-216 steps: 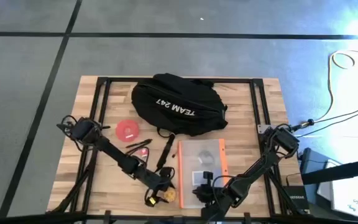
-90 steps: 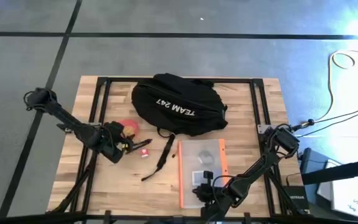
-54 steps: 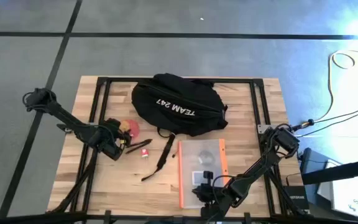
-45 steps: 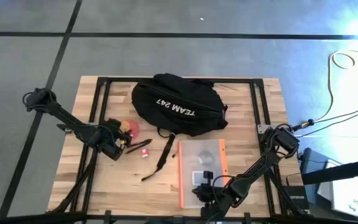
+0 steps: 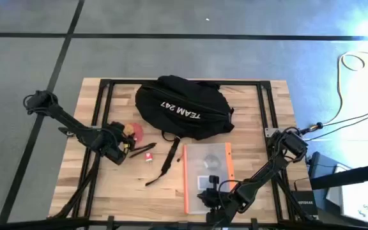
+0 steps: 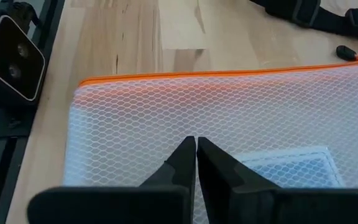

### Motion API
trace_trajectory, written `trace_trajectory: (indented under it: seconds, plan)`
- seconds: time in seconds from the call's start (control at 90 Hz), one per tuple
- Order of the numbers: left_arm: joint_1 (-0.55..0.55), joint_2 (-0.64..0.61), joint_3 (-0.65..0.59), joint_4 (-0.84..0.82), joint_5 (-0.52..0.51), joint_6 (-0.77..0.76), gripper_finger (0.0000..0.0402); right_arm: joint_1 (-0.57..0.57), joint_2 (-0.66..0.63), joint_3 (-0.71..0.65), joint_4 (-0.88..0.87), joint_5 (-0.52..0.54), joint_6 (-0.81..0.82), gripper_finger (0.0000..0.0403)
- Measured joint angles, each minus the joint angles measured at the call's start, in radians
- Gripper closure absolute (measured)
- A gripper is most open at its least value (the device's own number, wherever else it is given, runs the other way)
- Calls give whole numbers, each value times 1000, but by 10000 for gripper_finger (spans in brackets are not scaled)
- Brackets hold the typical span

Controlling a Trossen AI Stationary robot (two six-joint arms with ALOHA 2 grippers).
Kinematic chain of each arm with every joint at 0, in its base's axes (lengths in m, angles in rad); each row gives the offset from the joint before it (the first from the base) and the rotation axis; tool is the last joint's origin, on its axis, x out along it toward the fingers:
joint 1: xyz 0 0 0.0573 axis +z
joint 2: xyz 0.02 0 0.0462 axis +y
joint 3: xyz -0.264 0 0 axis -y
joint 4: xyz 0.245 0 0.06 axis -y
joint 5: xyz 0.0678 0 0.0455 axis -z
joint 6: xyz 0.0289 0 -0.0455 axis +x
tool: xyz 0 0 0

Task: Unpack backpack
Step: Remove the yellow scented candle from the transparent white zip bag

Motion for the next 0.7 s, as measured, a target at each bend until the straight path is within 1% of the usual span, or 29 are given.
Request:
trace_trajectory:
  seconds: [0.144,0.267,0.356,0.578,0.7]
  plan:
    - [0,0,-49,23,16,-25,71,0,0,0,0,0,0,403]
    - [0,0,-117,121,50,-44,52,0,0,0,-1,0,0,403]
    - [0,0,-157,210,29,-30,42,0,0,0,0,0,0,403]
    - [-2,-2,-163,291,14,22,38,0,0,0,0,0,0,403]
    - [-2,-2,-159,293,18,30,38,0,0,0,0,0,0,403]
